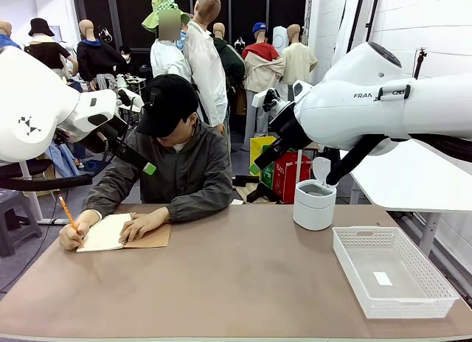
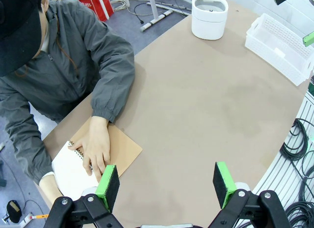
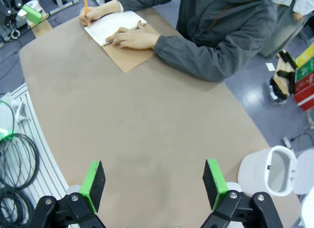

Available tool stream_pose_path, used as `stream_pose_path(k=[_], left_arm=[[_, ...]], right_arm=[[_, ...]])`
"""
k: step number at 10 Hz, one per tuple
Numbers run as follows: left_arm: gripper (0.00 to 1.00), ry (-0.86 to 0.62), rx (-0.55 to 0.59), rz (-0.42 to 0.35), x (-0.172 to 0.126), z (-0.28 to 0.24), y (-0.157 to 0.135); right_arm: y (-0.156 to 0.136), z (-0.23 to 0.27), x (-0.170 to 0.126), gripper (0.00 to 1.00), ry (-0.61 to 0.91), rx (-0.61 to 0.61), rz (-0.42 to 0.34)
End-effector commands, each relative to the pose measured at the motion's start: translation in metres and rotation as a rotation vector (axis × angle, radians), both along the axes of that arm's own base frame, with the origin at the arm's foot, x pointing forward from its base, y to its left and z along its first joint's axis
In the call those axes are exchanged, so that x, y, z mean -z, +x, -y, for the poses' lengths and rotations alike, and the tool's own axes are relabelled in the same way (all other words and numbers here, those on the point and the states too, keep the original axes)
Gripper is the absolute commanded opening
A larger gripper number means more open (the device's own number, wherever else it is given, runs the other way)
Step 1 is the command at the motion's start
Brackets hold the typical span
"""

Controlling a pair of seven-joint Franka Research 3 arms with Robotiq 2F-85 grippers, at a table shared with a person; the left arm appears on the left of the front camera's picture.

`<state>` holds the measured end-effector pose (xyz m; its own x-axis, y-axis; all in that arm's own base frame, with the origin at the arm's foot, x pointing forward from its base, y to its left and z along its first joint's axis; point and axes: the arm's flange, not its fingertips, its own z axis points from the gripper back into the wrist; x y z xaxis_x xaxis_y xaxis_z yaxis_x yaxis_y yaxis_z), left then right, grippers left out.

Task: Sort the paper based on its condition.
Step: If a person hands you a paper, place it in the Organizing basket , and if it's crumpled, put it in the Trash can.

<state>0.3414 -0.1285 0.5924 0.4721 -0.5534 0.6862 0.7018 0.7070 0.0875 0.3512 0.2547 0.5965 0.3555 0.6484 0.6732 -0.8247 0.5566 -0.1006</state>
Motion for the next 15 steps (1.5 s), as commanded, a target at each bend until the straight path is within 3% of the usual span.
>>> stream_pose_path(k=[1,15], left_arm=[[1.0,-0.004,0.002,-0.005,-0.0012,-0.0013,0.001],[1.0,-0.004,0.002,-0.005,-0.0012,-0.0013,0.001]], right_arm=[[-0.0005,-0.0008,-0.0005,1.0,-0.007,0.011,0.003],[-0.0005,-0.0008,-0.0005,1.0,-0.007,0.011,0.003]])
